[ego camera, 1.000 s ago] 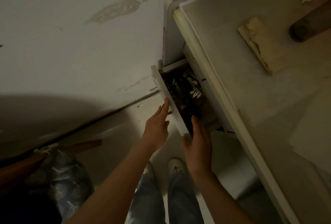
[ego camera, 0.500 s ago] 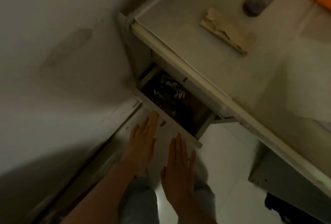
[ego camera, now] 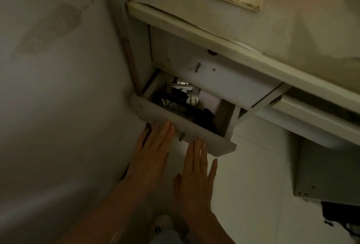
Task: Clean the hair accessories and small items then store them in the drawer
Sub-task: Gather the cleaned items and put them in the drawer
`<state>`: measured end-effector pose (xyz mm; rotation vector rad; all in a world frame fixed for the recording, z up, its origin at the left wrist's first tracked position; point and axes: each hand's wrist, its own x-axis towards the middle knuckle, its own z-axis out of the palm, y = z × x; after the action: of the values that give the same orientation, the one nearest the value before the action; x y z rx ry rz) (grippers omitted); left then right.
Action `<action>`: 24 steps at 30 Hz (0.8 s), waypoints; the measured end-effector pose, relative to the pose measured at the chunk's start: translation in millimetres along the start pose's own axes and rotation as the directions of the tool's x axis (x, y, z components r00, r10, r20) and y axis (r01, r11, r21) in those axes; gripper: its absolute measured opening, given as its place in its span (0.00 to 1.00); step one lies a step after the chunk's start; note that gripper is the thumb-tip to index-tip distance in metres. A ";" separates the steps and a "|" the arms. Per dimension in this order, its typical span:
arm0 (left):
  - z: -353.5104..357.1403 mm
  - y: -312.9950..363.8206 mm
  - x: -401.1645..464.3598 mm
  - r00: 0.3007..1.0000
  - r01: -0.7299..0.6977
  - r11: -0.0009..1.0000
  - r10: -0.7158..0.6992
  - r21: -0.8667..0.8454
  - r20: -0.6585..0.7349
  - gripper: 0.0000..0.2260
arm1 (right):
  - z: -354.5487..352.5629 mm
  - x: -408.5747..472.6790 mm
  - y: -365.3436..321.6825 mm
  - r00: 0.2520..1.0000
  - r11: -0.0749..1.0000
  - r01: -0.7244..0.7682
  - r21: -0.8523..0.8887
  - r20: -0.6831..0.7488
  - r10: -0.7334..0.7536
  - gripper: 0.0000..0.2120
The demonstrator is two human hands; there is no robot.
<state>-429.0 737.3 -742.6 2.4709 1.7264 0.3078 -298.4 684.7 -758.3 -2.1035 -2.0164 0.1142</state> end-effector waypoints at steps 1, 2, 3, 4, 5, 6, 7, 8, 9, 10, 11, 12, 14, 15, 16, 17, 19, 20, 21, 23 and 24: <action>2.5 -1.9 0.4 1.000 -0.007 1.000 0.007 0.019 -0.007 0.25 | 3.8 0.1 0.7 1.000 1.000 -0.010 -0.005 -0.015 0.010 0.58; 4.5 -3.4 1.6 1.000 -0.015 0.999 0.015 0.042 -0.011 0.26 | 6.5 0.5 0.8 1.000 1.000 -0.027 -0.005 -0.014 0.027 0.58; 6.3 -5.2 2.6 1.000 -0.021 0.998 0.022 0.062 -0.014 0.26 | 8.5 1.0 0.6 0.999 0.999 -0.042 -0.005 -0.007 0.042 0.58; 7.8 -6.7 3.6 0.999 -0.027 0.997 0.029 0.077 -0.023 0.26 | 9.5 1.8 0.4 0.999 0.999 -0.054 -0.002 -0.006 0.054 0.59; 8.9 -7.9 5.2 0.999 -0.035 0.996 0.037 0.087 -0.033 0.26 | 9.9 3.6 0.7 0.998 0.998 -0.063 0.008 -0.008 0.063 0.58; 9.9 -9.1 7.3 0.998 -0.045 0.994 0.049 0.097 -0.041 0.27 | 10.5 6.5 1.1 0.998 0.998 -0.067 0.021 -0.010 0.067 0.58; 10.1 -9.5 10.5 0.997 -0.050 0.993 0.055 0.106 -0.050 0.27 | 11.4 10.6 2.2 0.998 0.997 -0.066 0.026 -0.015 0.067 0.57; 10.9 -9.6 14.6 0.997 -0.047 0.992 0.053 0.113 -0.052 0.27 | 13.0 14.7 4.2 0.998 0.998 -0.063 0.024 -0.020 0.064 0.57; 11.3 -8.9 18.6 0.998 -0.036 0.993 0.042 0.115 -0.052 0.27 | 14.3 18.7 6.4 0.998 0.998 -0.061 0.021 -0.019 0.062 0.56; 11.9 -7.8 23.1 0.998 -0.024 0.993 0.030 0.113 -0.054 0.27 | 15.5 22.2 8.7 0.998 0.998 -0.061 0.022 -0.012 0.062 0.56; 12.3 -6.8 27.0 0.998 -0.019 0.993 0.025 0.114 -0.055 0.27 | 16.5 25.4 10.4 0.998 0.998 -0.063 0.029 -0.002 0.063 0.56; 12.1 -5.8 30.8 0.998 -0.021 0.993 0.027 0.117 -0.054 0.27 | 16.9 28.5 12.0 0.998 0.997 -0.066 0.037 0.005 0.066 0.56; 11.7 -5.0 38.3 0.999 -0.030 0.992 0.035 0.120 -0.039 0.29 | 16.8 35.2 13.2 0.997 0.996 -0.080 0.043 0.012 0.079 0.56; 11.4 -5.3 42.6 0.999 -0.026 0.993 0.029 0.116 -0.026 0.31 | 17.3 38.5 13.9 0.996 0.995 -0.084 0.046 0.014 0.083 0.56; 10.8 -5.3 46.6 1.000 -0.018 0.994 0.018 0.109 -0.006 0.34 | 18.3 42.4 14.2 0.996 0.995 -0.086 0.051 0.019 0.086 0.55; 9.8 -4.9 49.9 1.000 -0.012 0.996 0.010 0.094 0.016 0.35 | 18.9 46.3 15.0 0.996 0.994 -0.092 0.053 0.023 0.091 0.55; 8.9 -4.9 56.8 0.999 -0.010 0.998 0.008 0.062 0.045 0.34 | 19.6 54.5 16.9 0.994 0.993 -0.107 0.052 0.037 0.105 0.55; 8.6 -5.1 61.9 0.999 -0.010 0.998 0.007 0.060 0.047 0.34 | 18.8 59.1 18.2 0.993 0.992 -0.113 0.053 0.044 0.111 0.55; 8.8 -5.2 67.2 0.999 -0.008 0.998 0.005 0.057 0.050 0.34 | 17.8 64.2 19.6 0.992 0.992 -0.116 0.051 0.055 0.113 0.54; 8.8 -4.5 77.4 0.999 -0.007 0.998 0.004 0.055 0.052 0.36 | 14.2 74.6 22.8 0.991 0.993 -0.112 0.042 0.083 0.109 0.51; 7.8 -3.5 82.2 0.999 -0.005 0.999 0.003 0.053 0.050 0.37 | 12.7 79.0 24.3 0.990 0.993 -0.110 0.044 0.096 0.105 0.50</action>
<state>-403.2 815.8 -742.6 2.4967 1.7323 0.2020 -273.2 763.8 -768.0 -2.2140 -1.9289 0.2821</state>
